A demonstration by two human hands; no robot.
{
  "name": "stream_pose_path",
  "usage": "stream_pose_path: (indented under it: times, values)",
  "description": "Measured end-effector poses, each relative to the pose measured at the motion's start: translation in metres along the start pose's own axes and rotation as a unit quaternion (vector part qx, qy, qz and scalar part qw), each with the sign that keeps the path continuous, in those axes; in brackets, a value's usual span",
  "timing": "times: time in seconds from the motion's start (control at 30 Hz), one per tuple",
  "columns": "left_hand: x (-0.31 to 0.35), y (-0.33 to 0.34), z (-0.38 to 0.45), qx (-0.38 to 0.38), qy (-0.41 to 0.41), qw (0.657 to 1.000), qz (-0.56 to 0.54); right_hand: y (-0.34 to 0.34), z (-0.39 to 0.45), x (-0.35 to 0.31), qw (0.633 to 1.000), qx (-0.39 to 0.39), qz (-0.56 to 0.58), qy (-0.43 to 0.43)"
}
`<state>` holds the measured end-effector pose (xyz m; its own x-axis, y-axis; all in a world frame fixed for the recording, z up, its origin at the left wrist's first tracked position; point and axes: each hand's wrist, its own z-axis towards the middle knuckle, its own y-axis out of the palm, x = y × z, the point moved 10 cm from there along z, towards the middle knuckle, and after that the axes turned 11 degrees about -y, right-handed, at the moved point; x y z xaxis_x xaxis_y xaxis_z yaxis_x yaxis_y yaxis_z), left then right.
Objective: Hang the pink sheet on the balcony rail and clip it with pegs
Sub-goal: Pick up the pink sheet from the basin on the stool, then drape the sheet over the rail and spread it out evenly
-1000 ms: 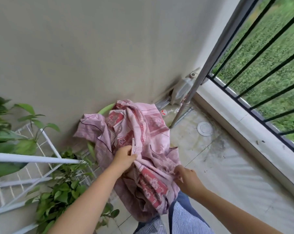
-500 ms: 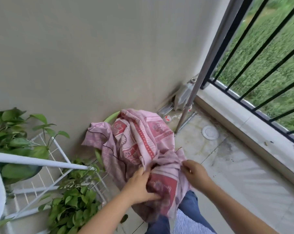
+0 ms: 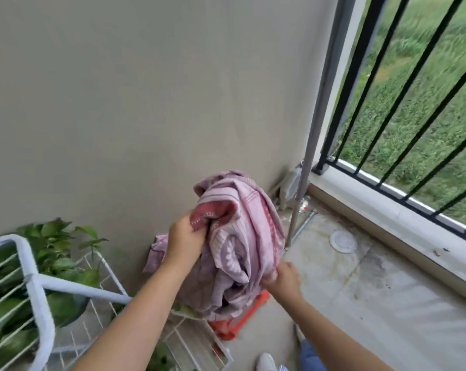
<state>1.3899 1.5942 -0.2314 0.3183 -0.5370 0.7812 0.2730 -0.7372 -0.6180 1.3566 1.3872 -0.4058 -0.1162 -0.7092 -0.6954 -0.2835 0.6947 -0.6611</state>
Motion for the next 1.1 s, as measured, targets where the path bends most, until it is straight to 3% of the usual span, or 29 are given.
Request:
stream_pose_path:
  times: [0.07,0.2,0.3,0.43,0.5,0.6,0.73,0.77,0.87,1.0,1.1]
  values:
    - [0.007,-0.017,0.007,0.006,-0.004,1.0,-0.021,-0.008,0.019,-0.027,0.992,0.063,0.108,0.004]
    - [0.031,-0.051,0.019,0.036,0.028,0.996,-0.081,-0.079,0.036,-0.07,0.975,0.155,0.148,-0.054]
    - [0.077,-0.07,0.026,0.091,0.103,0.985,-0.102,-0.171,0.033,-0.114,0.952,0.225,0.175,-0.114]
    - [0.194,-0.097,0.022,0.162,0.236,0.953,-0.104,-0.301,0.012,-0.205,0.9,0.32,0.17,-0.244]
    - [0.256,-0.118,0.014,0.193,0.297,0.928,-0.113,-0.365,-0.014,-0.251,0.864,0.377,0.142,-0.301]
    - [0.354,-0.154,-0.016,0.226,0.43,0.863,-0.139,-0.463,-0.09,-0.317,0.785,0.484,0.049,-0.383]
    - [0.451,-0.17,-0.078,0.249,0.55,0.785,-0.14,-0.559,-0.188,-0.346,0.716,0.579,-0.097,-0.378]
    - [0.468,-0.166,-0.096,0.246,0.581,0.762,-0.146,-0.577,-0.206,-0.339,0.714,0.583,-0.121,-0.367]
    - [0.497,-0.134,-0.135,0.221,0.63,0.729,-0.148,-0.606,-0.24,-0.287,0.763,0.547,-0.141,-0.314]
    - [0.498,-0.07,-0.186,0.174,0.674,0.707,-0.123,-0.602,-0.276,-0.216,0.791,0.479,0.049,-0.378]
    - [0.482,-0.019,-0.23,0.202,0.723,0.657,-0.067,-0.569,-0.232,-0.176,0.88,0.363,0.058,-0.301]
